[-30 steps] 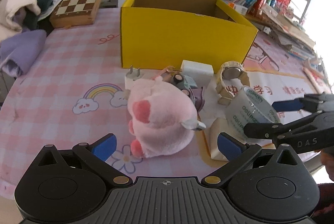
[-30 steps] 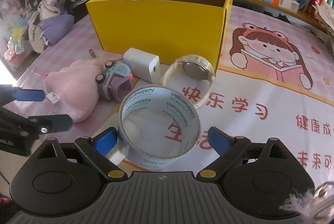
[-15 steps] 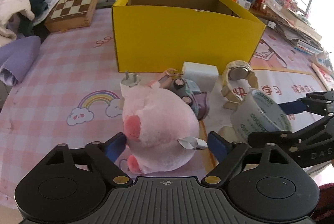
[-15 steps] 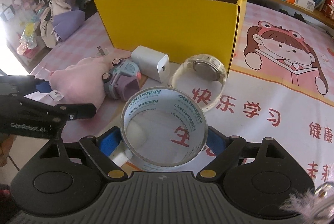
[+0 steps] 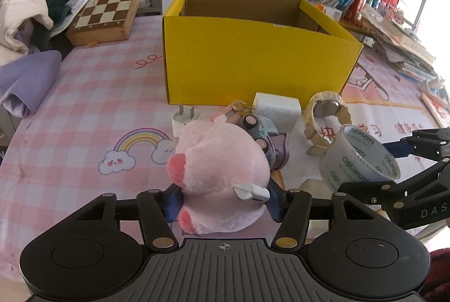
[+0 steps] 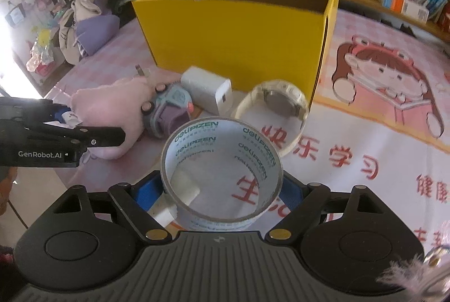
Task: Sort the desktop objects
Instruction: 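Lift the tape roll with right gripper while left gripper carries the pig over the yellow box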
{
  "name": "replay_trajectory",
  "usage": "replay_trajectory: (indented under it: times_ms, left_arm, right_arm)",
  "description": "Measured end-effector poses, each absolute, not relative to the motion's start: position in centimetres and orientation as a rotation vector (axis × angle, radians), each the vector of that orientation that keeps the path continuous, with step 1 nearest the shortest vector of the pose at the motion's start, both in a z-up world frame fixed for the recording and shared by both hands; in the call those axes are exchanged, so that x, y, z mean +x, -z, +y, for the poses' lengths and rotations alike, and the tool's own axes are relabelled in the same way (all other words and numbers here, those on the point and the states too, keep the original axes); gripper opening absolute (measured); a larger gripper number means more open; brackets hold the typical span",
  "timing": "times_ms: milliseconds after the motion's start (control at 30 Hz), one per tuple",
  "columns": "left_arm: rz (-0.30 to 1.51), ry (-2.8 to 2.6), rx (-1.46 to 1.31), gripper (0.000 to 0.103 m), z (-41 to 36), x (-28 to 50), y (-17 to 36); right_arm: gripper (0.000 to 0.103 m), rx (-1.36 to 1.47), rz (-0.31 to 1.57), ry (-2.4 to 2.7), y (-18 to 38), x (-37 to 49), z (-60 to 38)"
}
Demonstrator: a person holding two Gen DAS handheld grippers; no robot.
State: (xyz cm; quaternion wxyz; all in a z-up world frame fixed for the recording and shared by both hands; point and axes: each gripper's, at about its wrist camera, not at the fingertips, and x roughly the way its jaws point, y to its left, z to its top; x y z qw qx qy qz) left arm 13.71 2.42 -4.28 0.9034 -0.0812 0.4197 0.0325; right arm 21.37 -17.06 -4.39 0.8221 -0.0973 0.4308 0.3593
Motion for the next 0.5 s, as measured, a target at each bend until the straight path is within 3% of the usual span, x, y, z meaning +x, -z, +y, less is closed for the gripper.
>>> replay_trajectory:
  times_ms: [500]
  left_arm:
    - [0.699, -0.101, -0.201, 0.053, 3.3, 13.1, -1.0]
  right_arm:
    - [0.085, -0.116, 0.765, -0.749, -1.3, 23.0, -18.4]
